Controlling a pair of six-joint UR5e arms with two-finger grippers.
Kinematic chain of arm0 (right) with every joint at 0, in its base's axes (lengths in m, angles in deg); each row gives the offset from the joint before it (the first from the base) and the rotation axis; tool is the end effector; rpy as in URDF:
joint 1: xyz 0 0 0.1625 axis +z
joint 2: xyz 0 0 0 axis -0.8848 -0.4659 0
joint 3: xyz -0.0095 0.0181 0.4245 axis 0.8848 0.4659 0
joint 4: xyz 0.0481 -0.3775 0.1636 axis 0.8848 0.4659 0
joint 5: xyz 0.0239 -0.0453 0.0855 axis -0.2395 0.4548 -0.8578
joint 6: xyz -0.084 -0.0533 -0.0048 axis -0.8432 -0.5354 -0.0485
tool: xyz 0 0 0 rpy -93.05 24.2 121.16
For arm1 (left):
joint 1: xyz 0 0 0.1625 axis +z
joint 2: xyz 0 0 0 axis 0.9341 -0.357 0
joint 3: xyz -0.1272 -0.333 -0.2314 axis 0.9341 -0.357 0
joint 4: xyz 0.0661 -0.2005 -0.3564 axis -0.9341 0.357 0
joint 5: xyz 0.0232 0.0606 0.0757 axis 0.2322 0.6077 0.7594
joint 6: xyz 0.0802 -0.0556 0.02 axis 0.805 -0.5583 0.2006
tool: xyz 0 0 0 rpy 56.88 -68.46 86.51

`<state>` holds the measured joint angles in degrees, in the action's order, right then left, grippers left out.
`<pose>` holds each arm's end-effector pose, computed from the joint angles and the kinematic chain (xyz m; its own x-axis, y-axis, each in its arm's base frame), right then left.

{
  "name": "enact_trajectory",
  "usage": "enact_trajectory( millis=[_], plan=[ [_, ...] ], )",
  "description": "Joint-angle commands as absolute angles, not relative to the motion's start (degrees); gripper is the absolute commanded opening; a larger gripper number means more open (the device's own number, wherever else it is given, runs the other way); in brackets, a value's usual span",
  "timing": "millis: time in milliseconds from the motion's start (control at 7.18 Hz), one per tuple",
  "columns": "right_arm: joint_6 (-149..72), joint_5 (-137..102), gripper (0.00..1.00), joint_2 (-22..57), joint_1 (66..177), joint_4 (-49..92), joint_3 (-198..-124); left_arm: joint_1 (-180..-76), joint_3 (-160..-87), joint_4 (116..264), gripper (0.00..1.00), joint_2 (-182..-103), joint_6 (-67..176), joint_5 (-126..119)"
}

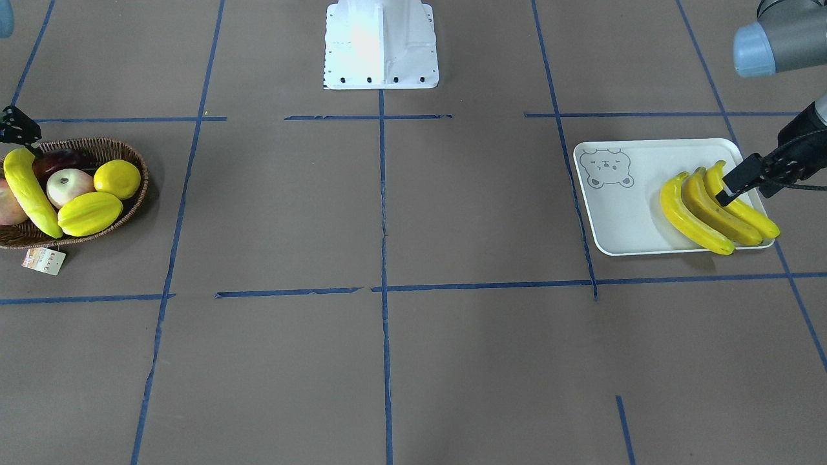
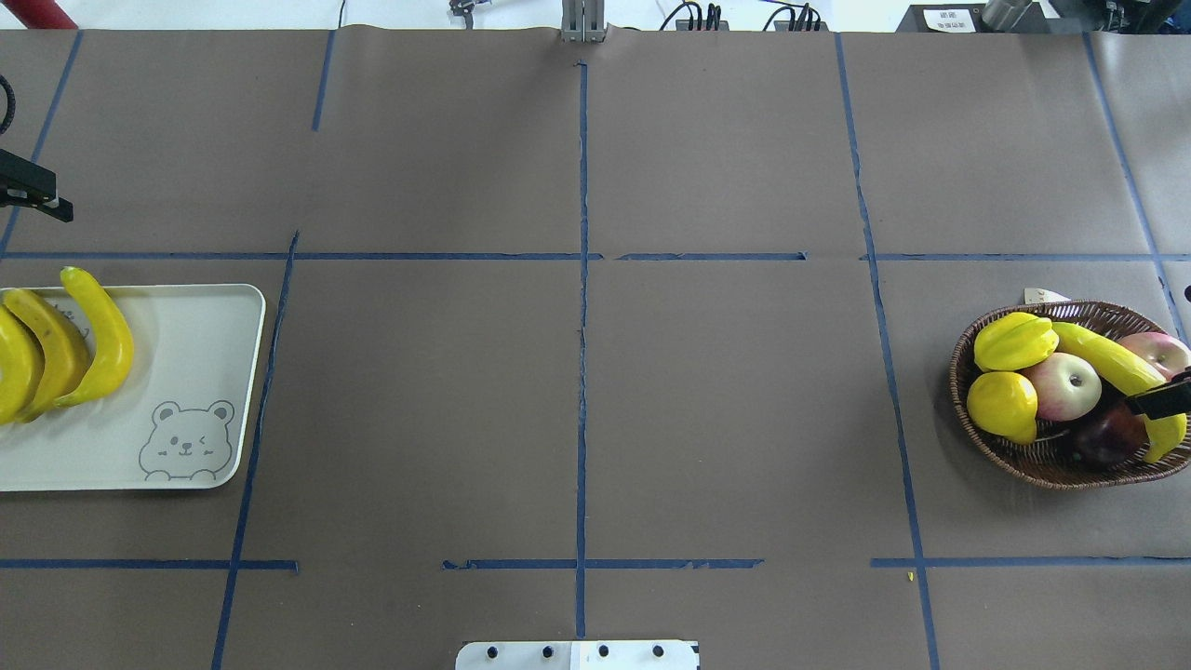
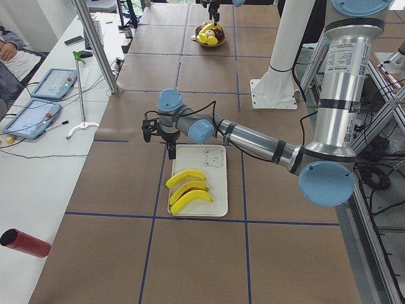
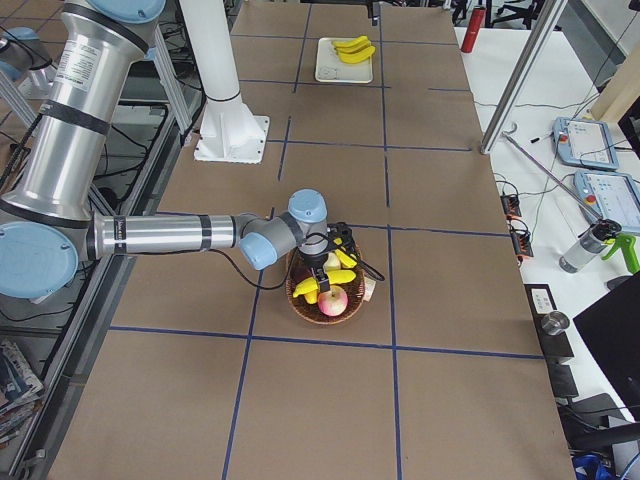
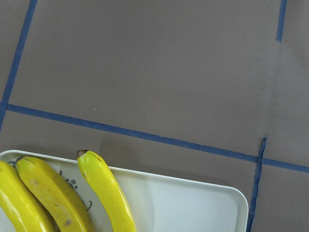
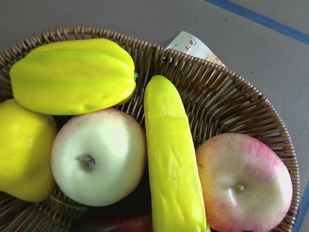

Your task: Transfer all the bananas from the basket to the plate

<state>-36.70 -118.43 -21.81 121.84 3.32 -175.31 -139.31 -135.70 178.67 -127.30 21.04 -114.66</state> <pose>-0.1254 -0.3677 0.6003 0.6884 -0.3847 0.6149 0.2368 0.9205 0.3108 0.1169 -0.5202 0.4760 0.5939 -0.1985 -0.7797 0.2331 0.9700 -0.0694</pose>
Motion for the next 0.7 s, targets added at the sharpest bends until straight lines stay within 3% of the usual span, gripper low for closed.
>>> enact_trajectory(
  millis=[0,139,557],
  plan=[
    [-36.7,-118.6,0.86,-21.1,121.6,3.7,-174.5,-139.3,-135.6,178.7,1.0,-127.3,21.0,-114.7],
    [-36.7,-118.7,0.76,-21.0,121.6,3.8,-174.3,-139.3,-135.5,178.7,1.0,-127.2,21.0,-114.7],
    [-36.6,-118.8,0.32,-20.3,121.6,4.0,-174.3,-139.3,-135.4,178.7,1.0,-127.2,21.0,-114.8]
  ],
)
